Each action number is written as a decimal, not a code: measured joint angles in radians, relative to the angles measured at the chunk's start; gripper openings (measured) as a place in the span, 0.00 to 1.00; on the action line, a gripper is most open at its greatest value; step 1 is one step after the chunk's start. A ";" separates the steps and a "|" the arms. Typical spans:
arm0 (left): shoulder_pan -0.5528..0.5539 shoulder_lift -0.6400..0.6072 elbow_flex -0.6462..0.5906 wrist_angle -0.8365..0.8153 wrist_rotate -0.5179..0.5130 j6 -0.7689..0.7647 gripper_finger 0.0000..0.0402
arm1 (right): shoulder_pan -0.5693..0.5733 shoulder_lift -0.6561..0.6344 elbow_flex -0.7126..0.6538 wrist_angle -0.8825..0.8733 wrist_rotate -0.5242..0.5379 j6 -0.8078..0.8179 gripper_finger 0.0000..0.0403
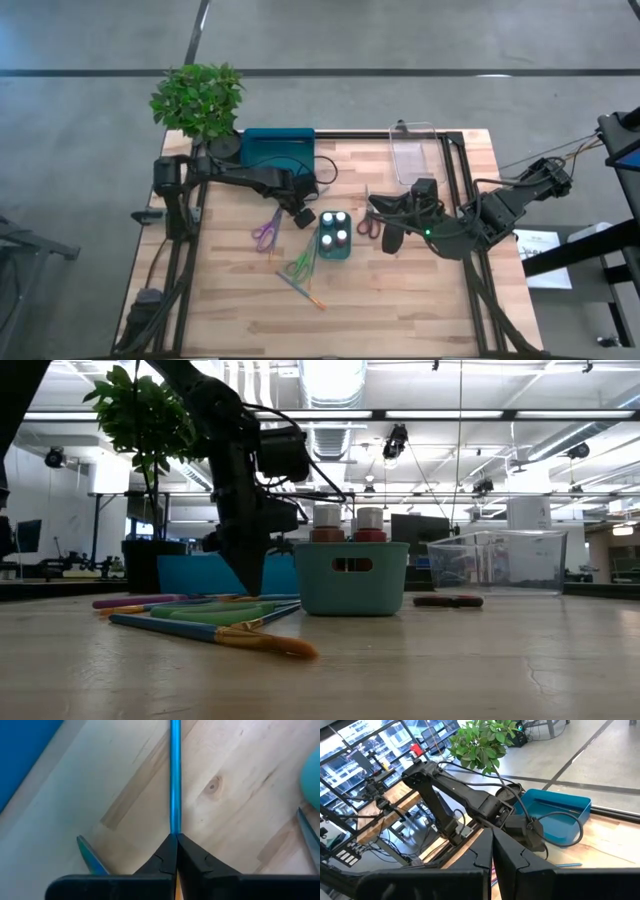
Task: Pick & Place Paint Supplies
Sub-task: Put the top big blue paint brush into the blue bin
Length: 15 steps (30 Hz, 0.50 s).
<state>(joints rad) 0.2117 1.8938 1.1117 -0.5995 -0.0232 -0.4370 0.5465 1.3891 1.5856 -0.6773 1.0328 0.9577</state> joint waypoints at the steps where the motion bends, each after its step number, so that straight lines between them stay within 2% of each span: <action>1: -0.005 0.011 0.002 0.001 0.001 0.000 0.02 | 0.000 0.000 0.000 0.000 0.000 0.000 0.02; 8: -0.019 -0.006 0.000 0.012 -0.015 0.005 0.01 | 0.000 0.000 0.000 0.000 0.000 0.008 0.02; 15: -0.006 -0.024 0.014 -0.053 -0.003 0.045 0.01 | 0.000 0.000 0.000 -0.005 0.004 0.007 0.02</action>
<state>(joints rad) 0.2058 1.8698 1.1259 -0.6524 -0.0261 -0.3916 0.5468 1.3889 1.5856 -0.6827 1.0368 0.9649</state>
